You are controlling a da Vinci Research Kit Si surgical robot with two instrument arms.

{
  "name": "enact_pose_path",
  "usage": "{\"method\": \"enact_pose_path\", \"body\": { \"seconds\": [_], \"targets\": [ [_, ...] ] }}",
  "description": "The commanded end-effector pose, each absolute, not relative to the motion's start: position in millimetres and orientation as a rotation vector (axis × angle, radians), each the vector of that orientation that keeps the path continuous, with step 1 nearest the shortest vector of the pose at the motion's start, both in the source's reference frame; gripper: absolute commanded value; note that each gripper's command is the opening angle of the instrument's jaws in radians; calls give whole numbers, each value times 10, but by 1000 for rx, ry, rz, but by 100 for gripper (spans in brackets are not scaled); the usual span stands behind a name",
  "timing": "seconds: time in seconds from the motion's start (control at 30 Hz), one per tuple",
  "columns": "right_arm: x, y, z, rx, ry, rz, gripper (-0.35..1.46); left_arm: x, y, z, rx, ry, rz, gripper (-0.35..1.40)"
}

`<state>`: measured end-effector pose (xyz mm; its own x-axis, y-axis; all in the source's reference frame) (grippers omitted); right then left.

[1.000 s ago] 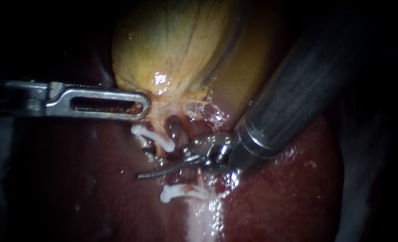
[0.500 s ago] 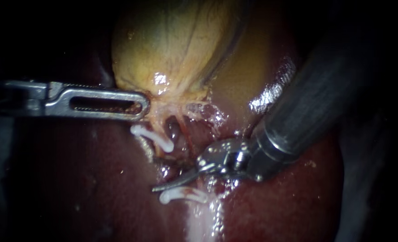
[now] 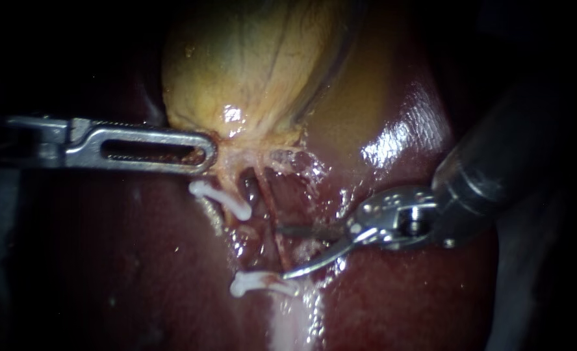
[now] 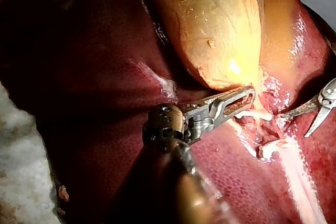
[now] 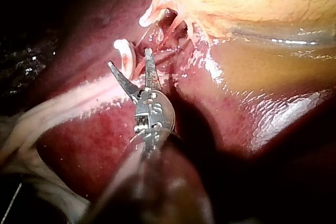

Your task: Go back from the cut left tube

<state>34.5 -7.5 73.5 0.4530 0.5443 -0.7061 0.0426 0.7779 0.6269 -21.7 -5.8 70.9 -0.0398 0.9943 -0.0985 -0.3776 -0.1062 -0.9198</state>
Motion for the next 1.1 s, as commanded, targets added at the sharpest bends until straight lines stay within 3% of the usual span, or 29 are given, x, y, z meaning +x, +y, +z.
{"method": "enact_pose_path", "body": {
  "seconds": [0.03, 0.4, 0.67, 1.1],
  "targets": [
    [340, -71, 732, 616, 1069, 335, 143, -217, -58, 709, -979, -879, 1458, -35],
    [285, -34, 700, 507, 1080, 312, 143, -218, -59, 710, -979, -878, 1459, -35],
    [280, -33, 694, 491, 1078, 312, 143, -224, -64, 721, -978, -878, 1458, -35],
    [281, -34, 694, 490, 1081, 313, 143, -273, -70, 760, -972, -905, 1476, -35]
  ]
}}
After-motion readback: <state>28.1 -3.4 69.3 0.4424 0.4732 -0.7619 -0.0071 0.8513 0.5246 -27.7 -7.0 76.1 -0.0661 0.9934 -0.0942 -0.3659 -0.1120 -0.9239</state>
